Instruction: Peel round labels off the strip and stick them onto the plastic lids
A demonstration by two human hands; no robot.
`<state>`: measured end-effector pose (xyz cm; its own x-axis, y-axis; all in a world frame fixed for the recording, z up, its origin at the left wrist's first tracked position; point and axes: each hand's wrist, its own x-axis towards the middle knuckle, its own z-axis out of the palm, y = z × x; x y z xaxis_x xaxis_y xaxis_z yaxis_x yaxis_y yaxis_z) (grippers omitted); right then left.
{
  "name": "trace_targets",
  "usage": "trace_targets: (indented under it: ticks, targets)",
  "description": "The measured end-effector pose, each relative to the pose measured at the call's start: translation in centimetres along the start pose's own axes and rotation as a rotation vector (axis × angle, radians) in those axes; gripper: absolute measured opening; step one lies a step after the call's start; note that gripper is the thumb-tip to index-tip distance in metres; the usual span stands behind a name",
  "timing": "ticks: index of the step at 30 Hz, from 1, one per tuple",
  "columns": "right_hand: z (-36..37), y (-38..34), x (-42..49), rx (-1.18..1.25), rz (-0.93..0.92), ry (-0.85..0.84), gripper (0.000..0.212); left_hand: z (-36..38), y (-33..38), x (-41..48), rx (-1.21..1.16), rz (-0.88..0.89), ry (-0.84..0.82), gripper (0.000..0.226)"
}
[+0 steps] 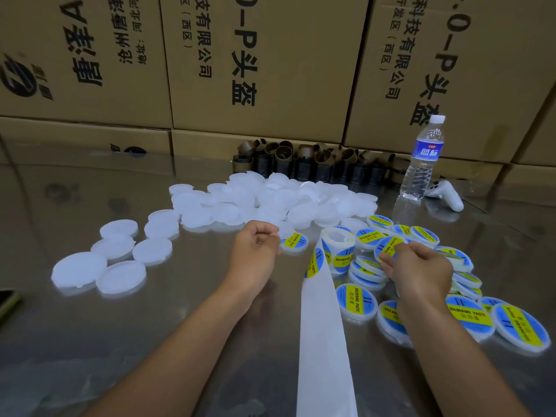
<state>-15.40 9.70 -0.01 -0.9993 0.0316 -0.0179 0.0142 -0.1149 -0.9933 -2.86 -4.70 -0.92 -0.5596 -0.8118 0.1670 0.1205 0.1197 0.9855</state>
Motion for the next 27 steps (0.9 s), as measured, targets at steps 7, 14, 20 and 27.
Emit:
trace_targets:
  ticks: [7, 14, 20, 27]
  targets:
    - [0.2, -0.2, -1.1, -0.064, -0.148, -0.056, 0.038, -0.6, -0.2, 2.3, 0.339, 0.111, 0.143, 0.025]
    - [0.6, -0.4, -2.1, -0.076, -0.233, -0.127, 0.031, 1.2, -0.4, 5.2, 0.873, 0.213, -0.072, 0.029]
    - [0.6, -0.2, -1.9, -0.065, -0.241, -0.176, 0.036, 2.4, -1.7, 5.7, 1.139, 0.279, -0.039, 0.021]
    - [0.5, 0.1, -1.5, -0.076, -0.261, -0.195, 0.032, 1.7, -1.9, 5.8, 1.128, 0.329, -0.027, 0.021]
